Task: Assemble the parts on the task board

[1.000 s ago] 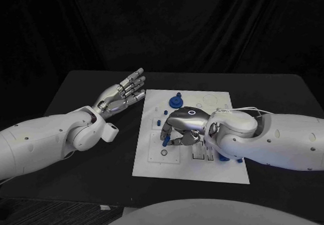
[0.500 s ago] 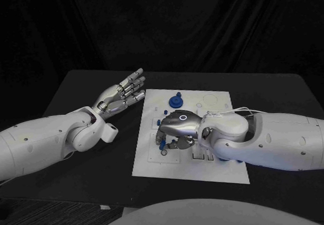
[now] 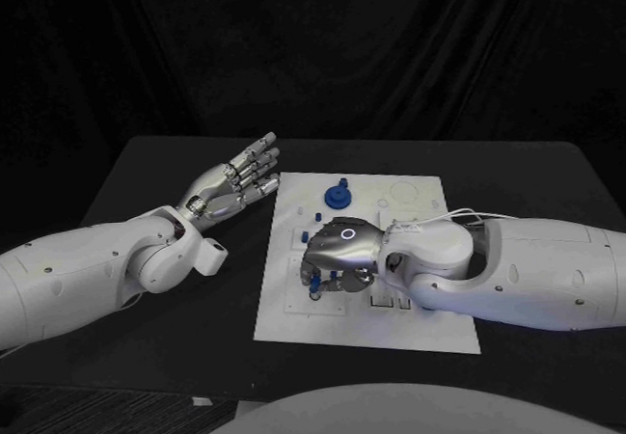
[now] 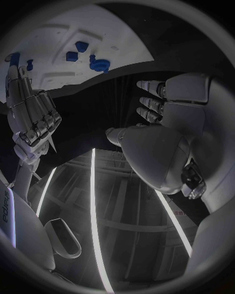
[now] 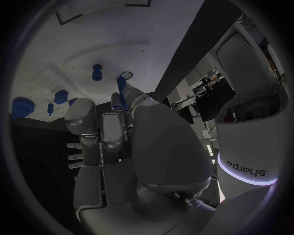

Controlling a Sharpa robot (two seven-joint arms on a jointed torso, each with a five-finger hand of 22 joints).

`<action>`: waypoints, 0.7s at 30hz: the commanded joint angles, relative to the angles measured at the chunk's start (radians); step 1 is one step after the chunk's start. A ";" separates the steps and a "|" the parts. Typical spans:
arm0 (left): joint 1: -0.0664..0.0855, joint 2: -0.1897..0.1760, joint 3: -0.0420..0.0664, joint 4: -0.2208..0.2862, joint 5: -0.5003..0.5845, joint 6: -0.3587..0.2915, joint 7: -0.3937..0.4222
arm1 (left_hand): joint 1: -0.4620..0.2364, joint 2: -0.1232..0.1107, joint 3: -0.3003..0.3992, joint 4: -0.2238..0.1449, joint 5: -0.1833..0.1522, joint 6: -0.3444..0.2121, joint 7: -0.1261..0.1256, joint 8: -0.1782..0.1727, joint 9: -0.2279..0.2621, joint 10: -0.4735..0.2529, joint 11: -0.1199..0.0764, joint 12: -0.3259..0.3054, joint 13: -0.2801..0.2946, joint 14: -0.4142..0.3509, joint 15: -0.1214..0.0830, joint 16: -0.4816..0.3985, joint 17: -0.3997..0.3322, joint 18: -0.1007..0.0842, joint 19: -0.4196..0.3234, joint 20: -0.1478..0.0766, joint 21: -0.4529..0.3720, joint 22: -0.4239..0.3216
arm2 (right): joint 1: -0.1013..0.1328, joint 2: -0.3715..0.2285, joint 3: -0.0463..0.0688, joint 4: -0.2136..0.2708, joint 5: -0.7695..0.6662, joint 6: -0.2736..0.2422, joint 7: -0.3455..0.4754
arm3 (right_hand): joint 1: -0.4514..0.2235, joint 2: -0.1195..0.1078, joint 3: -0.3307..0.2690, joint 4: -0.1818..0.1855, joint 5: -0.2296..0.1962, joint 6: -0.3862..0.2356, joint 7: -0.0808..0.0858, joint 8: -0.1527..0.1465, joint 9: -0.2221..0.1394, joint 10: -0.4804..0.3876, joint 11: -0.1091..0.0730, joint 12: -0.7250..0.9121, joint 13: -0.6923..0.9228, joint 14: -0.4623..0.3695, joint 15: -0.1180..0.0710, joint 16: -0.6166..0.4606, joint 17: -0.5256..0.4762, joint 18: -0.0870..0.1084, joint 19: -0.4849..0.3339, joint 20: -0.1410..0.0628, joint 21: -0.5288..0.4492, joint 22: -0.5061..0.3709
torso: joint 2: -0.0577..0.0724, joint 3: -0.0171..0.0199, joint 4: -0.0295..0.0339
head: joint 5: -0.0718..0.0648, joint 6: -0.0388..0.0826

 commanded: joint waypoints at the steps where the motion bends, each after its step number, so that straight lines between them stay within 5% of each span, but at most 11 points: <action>1: -0.001 0.001 0.001 0.001 0.006 0.000 0.017 | 0.004 0.002 0.001 -0.003 0.003 -0.001 0.004 0.003 0.000 -0.007 -0.003 -0.004 -0.001 0.000 -0.002 -0.004 -0.001 0.016 0.005 -0.001 0.004 -0.002 | -0.006 0.001 0.000 -0.002 -0.035 0.018 -0.023 | 0.004 -0.001 0.001 -0.006 0.000 -0.004 0.002 -0.005 0.001 0.010 0.000 0.000 0.001 0.001 0.003 -0.004 0.001 -0.013 0.001 0.001 -0.004 0.128 | -0.001 0.0005 0.0004 | 0.001 0.000; 21: -0.001 0.001 0.001 0.002 0.006 0.008 0.014 | 0.005 0.003 0.002 -0.005 0.005 -0.001 0.004 0.003 0.000 -0.008 -0.004 -0.005 -0.001 0.000 -0.001 -0.004 -0.001 0.016 0.005 -0.001 0.004 -0.002 | -0.015 -0.005 0.000 0.010 -0.037 0.008 -0.025 | -0.003 -0.002 0.000 -0.006 -0.001 -0.002 0.001 -0.007 0.002 0.017 -0.001 0.000 0.003 -0.006 0.002 -0.019 -0.022 -0.010 -0.007 0.001 -0.026 0.122 | -0.002 0.0010 -0.0001 | 0.003 0.000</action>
